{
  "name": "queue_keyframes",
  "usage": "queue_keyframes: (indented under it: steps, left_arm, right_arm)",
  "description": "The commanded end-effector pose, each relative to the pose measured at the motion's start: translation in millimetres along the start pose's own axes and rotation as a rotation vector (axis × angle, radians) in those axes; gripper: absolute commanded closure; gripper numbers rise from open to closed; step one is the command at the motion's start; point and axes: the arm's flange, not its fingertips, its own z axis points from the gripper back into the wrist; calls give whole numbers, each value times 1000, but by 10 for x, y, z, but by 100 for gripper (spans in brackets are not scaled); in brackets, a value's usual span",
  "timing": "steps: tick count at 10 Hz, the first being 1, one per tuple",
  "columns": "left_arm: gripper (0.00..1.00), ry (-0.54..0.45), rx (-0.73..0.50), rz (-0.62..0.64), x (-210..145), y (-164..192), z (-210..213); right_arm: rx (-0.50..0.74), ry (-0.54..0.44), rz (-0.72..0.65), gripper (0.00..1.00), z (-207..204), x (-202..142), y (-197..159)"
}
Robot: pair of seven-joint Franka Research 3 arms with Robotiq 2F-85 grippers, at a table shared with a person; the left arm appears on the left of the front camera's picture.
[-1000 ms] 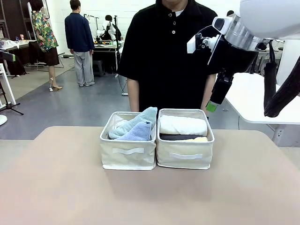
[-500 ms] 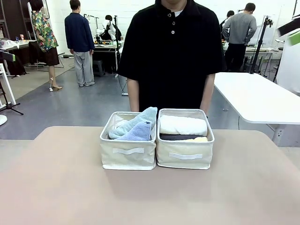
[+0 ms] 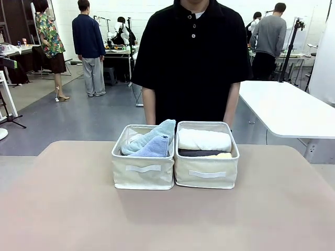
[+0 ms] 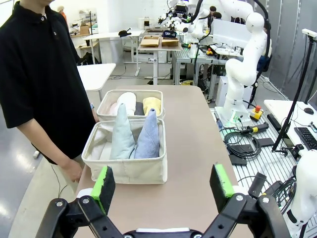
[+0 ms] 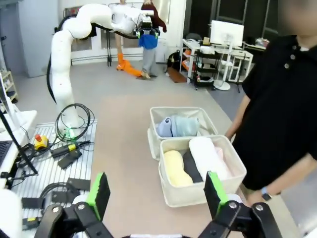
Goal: Sort the towels based on their folding style.
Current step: Pick up another triangle-folded towel from the table and place it in the left Fabric basket.
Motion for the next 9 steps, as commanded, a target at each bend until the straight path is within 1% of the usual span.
queue_keyframes:
  steps: [1,3,4,6,7,8,9]
  left_arm:
    - [0,3,-2,1,13,-20,-2]
    - [0,3,-2,1,13,-20,-2]
    - [0,3,-2,1,13,-20,-2]
    - [0,3,-2,1,13,-20,-2]
    - [0,3,-2,1,13,-20,-2]
    - [0,3,-2,1,13,-20,-2]
    - [0,3,-2,1,13,-20,-2]
  right_arm:
    - [-36,32,14,0,10,-6,59]
    - [-101,69,-25,0,88,-190,79]
    - [-129,64,-41,0,112,-271,75]
    - [-197,30,-41,0,171,-325,93]
    - [-252,55,-54,0,194,-308,108]
    - [-150,64,-67,0,265,-292,72]
    - [-150,64,-67,0,265,-292,72]
